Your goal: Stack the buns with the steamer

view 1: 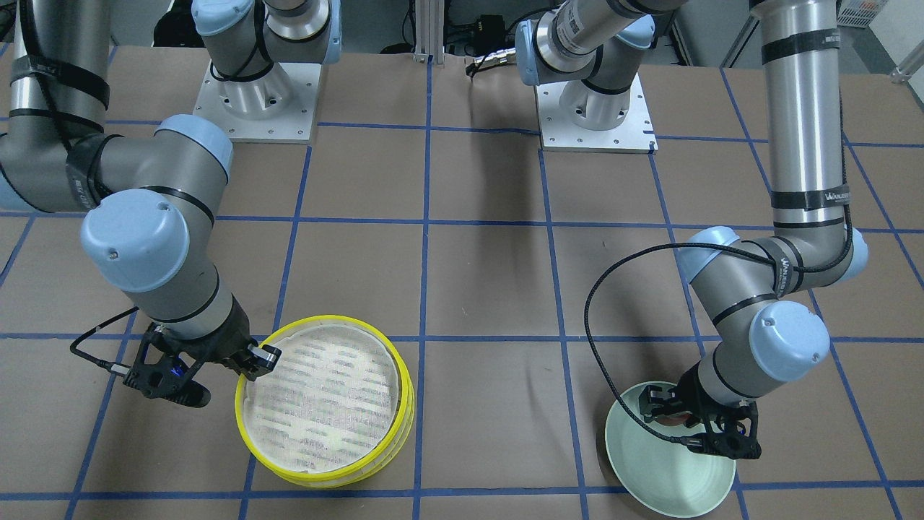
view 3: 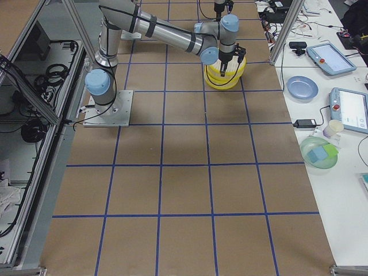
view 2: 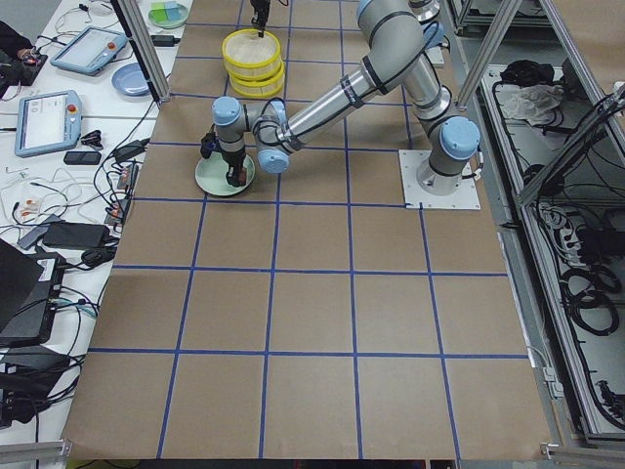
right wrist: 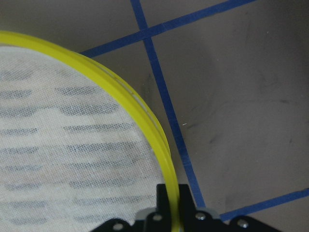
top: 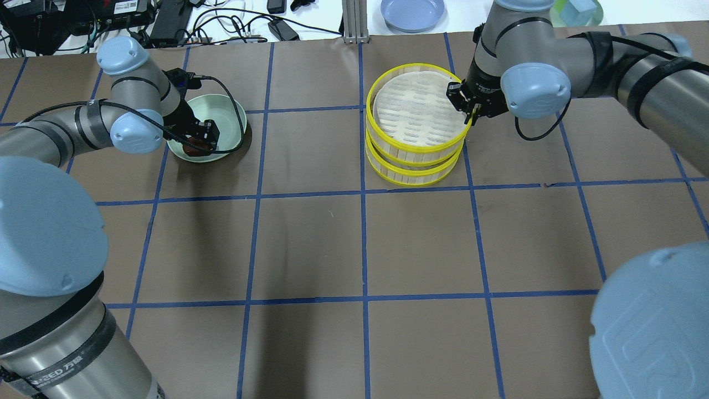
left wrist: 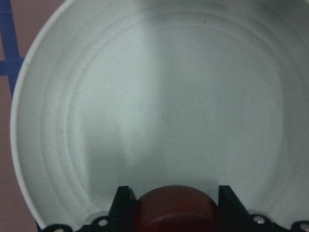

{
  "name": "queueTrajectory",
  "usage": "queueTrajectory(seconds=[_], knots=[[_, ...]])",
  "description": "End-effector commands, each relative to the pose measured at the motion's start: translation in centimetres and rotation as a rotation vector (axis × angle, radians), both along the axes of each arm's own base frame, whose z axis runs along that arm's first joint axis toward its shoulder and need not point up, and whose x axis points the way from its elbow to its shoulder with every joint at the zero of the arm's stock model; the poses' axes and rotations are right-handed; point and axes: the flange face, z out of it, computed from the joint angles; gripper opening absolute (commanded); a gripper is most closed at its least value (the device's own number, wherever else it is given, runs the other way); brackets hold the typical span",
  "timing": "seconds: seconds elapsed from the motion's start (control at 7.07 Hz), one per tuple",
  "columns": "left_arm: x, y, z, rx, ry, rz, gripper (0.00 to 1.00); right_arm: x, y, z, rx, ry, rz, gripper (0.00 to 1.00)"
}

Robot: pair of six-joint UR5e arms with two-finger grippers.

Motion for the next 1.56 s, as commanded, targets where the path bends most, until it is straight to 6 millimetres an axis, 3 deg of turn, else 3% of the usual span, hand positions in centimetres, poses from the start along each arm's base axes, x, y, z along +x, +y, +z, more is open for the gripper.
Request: queueTrajectory(seconds=[0.0, 0.28, 0.57, 0.85, 1.42], knots=[[0.0, 0.0, 1.1, -0.021, -0.004, -0.006, 0.00, 1.1, 0.2, -0.4, 0.003, 0.011, 0.003, 0.00], [0.1, -0.4, 4.9, -0.084, -0.017, 0.002, 0.00, 0.8, 0.2, -0.4, 0.004, 0.036, 0.007, 0.00], [-0.3, 0.2, 10.3, -0.161, -0.017, 0.067, 0.00, 0.7, 0.2, -0.5, 0.009, 0.038, 0.018, 0.00], [-2.0, 1.7, 14.2, -0.159, -0.011, 0.061, 0.00, 0.7, 0.8, -1.8, 0.036, 0.036, 0.014, 0.00], [-2.5, 3.1, 17.7, -0.176, -0.010, 0.087, 0.00, 0.6, 0.7, -1.8, 0.027, 0.038, 0.016, 0.03]])
